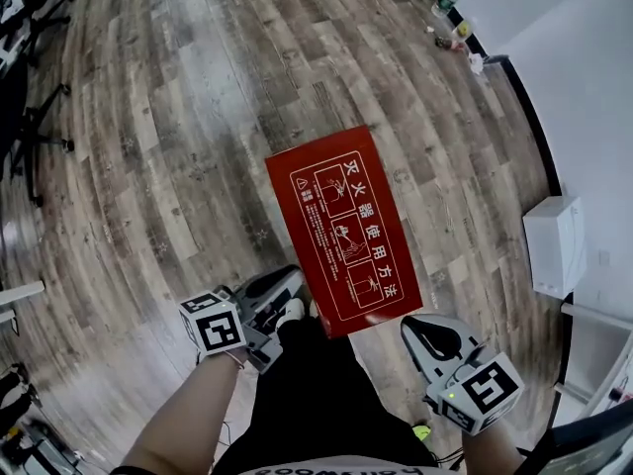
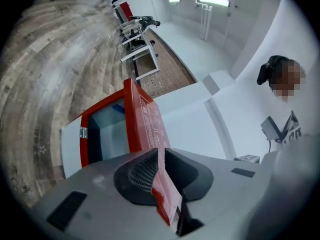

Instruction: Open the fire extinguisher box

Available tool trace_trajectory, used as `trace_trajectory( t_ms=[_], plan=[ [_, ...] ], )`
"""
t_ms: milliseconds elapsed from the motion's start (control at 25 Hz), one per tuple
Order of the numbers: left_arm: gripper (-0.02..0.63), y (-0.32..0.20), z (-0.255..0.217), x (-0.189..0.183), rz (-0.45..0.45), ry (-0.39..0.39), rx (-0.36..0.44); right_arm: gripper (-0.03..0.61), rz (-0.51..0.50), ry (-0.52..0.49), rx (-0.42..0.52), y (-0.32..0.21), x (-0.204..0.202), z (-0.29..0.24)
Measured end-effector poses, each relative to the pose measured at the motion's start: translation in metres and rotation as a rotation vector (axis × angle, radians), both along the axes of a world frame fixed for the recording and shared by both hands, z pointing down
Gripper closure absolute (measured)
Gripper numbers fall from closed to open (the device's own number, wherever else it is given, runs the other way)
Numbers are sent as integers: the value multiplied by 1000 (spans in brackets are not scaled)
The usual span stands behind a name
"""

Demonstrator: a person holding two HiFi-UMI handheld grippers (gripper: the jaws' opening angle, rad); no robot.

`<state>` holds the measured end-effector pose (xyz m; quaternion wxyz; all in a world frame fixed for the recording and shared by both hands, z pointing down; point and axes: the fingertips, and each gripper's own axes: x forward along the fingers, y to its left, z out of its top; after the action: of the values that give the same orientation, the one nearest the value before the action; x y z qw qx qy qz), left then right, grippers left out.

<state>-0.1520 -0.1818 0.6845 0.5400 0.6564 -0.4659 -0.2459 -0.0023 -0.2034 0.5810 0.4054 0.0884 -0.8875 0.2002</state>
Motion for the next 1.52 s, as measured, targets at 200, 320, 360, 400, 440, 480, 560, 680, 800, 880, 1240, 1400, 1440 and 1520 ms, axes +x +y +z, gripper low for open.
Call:
trace_trajectory(
  t_ms=[200, 320, 360, 400, 440, 480, 560, 680, 800, 880, 1240, 1400, 1440, 1520],
  plan=[
    [433, -3, 27, 1, 55, -12, -43, 569, -2, -2, -19, -3, 0, 10],
    [402, -14, 39, 9, 94, 14, -52, 569, -5, -2, -28, -2, -2, 16],
    [397, -19, 42, 12, 104, 23, -47, 569, -7, -1, -30, -2, -2, 19],
    [396, -24, 45, 15, 116, 32, -38, 569, -7, 1, -30, -2, -1, 21],
    [396, -28, 47, 19, 130, 43, -25, 569, -4, 3, -29, -2, 0, 24],
    [396, -32, 47, 22, 144, 54, -11, 569, 0, 5, -28, -3, 2, 27],
    [396, -37, 45, 29, 173, 81, 23, 569, 10, 9, -28, -4, 4, 31],
    [394, -39, 37, 33, 181, 131, 48, 569, 24, 9, -26, -4, 7, 32],
    [394, -36, 26, 30, 177, 189, 79, 569, 37, 7, -26, -2, 7, 31],
    [394, -33, 14, 28, 198, 211, 109, 569, 44, 3, -22, 0, 4, 29],
    [504, -35, -44, 29, 320, 283, 193, 569, 120, -78, 43, -3, -6, -9],
    [518, -45, -67, 36, 342, 323, 201, 569, 162, -74, 57, -3, 4, -26],
    [518, -47, -71, 38, 340, 338, 192, 569, 169, -72, 60, -2, 7, -30],
    [518, -53, -82, 43, 325, 403, 172, 569, 185, -70, 66, -1, 14, -38]
  ],
)
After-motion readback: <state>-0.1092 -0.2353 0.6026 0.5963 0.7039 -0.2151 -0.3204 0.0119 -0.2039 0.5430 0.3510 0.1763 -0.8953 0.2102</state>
